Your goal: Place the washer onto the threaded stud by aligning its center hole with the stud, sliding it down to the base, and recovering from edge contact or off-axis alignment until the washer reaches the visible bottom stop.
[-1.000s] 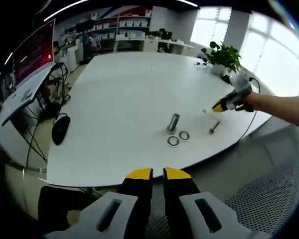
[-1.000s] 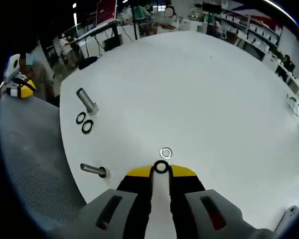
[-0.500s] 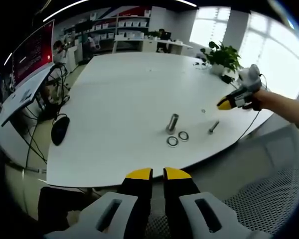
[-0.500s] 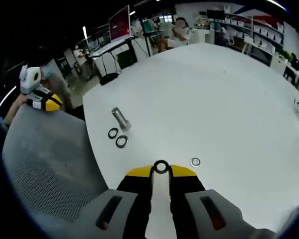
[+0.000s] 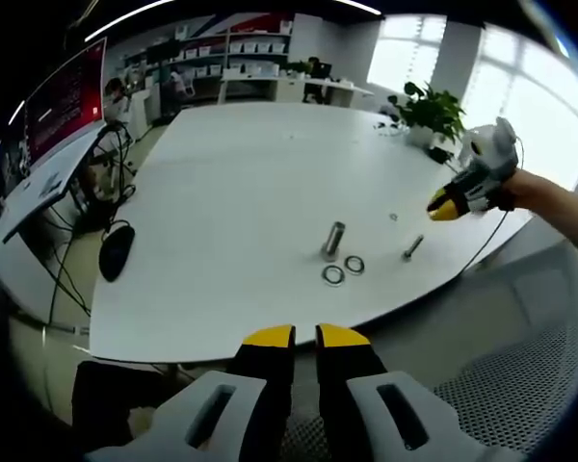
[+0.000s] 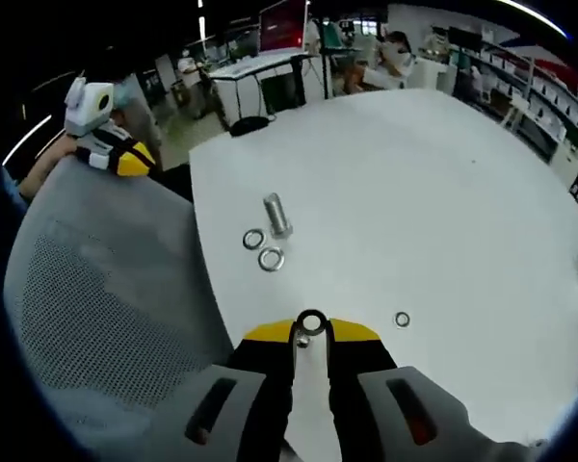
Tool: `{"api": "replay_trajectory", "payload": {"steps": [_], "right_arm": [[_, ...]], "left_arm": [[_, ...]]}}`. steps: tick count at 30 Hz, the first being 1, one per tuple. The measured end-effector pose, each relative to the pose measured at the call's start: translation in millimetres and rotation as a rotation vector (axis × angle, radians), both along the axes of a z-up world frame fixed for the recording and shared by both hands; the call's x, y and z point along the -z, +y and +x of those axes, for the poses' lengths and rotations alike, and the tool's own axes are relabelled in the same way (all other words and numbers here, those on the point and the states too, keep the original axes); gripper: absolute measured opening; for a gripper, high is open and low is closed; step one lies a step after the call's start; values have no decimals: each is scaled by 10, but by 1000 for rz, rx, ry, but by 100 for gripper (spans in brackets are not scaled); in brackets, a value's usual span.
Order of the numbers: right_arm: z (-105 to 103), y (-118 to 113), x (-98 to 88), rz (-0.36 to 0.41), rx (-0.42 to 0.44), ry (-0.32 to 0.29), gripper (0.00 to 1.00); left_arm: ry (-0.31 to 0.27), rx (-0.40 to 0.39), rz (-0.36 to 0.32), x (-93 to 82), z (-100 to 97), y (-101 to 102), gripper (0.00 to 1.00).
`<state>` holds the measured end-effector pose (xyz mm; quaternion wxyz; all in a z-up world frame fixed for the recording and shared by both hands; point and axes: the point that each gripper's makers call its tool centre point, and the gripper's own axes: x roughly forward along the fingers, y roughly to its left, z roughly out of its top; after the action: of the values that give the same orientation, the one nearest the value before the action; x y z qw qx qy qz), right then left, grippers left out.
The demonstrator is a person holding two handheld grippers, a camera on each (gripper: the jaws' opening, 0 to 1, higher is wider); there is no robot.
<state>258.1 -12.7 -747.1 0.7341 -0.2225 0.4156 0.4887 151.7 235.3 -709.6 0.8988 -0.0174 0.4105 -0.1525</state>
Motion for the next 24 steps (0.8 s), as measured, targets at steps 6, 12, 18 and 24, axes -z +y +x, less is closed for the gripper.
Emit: {"api": "replay_trajectory", "payload": {"steps": [6, 12, 18, 24], "right_arm": [[-45, 48, 76, -50, -48, 11, 14], [-87, 11, 188, -137, -114, 7, 14], [-108, 13, 247, -196, -160, -5, 14], [-122, 27, 308, -246, -204, -8, 14]], "left_arm": [[0, 2, 0, 1, 1, -1, 6], [-1, 4, -1, 0, 1, -3, 6], [-3, 3, -2, -3, 3, -4, 6], [-3, 4, -3, -5, 2, -7, 6]]}}
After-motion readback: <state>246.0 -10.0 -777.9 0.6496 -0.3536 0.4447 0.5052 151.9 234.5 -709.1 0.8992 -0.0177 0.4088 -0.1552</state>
